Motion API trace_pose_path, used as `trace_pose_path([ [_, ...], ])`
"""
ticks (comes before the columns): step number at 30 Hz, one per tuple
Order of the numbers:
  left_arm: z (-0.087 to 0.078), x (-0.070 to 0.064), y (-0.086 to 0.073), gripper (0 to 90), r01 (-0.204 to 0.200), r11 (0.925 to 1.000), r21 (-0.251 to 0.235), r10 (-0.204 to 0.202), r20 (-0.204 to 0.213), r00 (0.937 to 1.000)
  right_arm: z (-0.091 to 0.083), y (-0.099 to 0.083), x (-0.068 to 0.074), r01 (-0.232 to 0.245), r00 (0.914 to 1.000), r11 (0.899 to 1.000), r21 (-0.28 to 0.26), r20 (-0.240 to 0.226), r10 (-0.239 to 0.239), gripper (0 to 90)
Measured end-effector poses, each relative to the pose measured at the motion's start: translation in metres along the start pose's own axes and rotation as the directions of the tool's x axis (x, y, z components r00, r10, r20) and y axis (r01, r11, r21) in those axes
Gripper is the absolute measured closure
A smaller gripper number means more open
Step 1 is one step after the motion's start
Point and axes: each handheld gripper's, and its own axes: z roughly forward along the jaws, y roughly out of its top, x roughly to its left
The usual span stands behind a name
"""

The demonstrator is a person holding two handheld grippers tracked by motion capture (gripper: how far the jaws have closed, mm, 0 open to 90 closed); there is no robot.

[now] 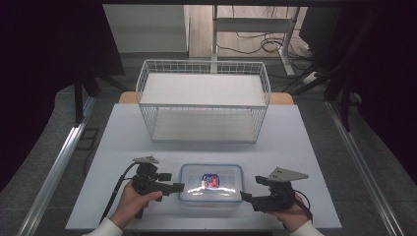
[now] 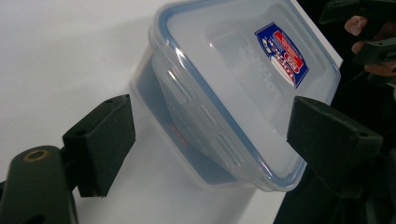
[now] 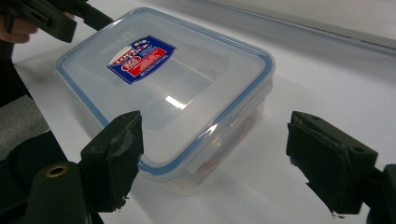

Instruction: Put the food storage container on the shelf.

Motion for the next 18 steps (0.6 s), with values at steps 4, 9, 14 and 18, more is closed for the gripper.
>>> trace_pose_path([
  [4, 0.005, 0.007, 0.000, 15.4, 0.055, 0.9985, 0.007, -0.055, 0.049, 0.9972, 0.001, 0.001, -0.001, -0.020, 0.9998, 1.000, -0.002, -0.009, 0.020, 17.6],
  [9, 0.007, 0.010, 0.000, 16.1, 0.087, 0.9962, 0.006, -0.088, 0.086, 0.9924, 0.012, 0.002, -0.009, -0.120, 0.9906, 0.993, 0.021, -0.064, 0.121, 16.2],
  [14, 0.013, 0.012, 0.000, 16.9, 0.106, 0.9941, 0.022, -0.108, 0.112, 0.9879, 0.033, 0.004, -0.020, -0.232, 0.9637, 0.970, 0.069, -0.120, 0.239, 13.3],
  [18, 0.015, 0.013, -0.001, 18.4, 0.115, 0.9929, 0.029, -0.118, 0.136, 0.9836, 0.046, 0.005, -0.026, -0.304, 0.9343, 0.946, 0.111, -0.159, 0.319, 11.3],
])
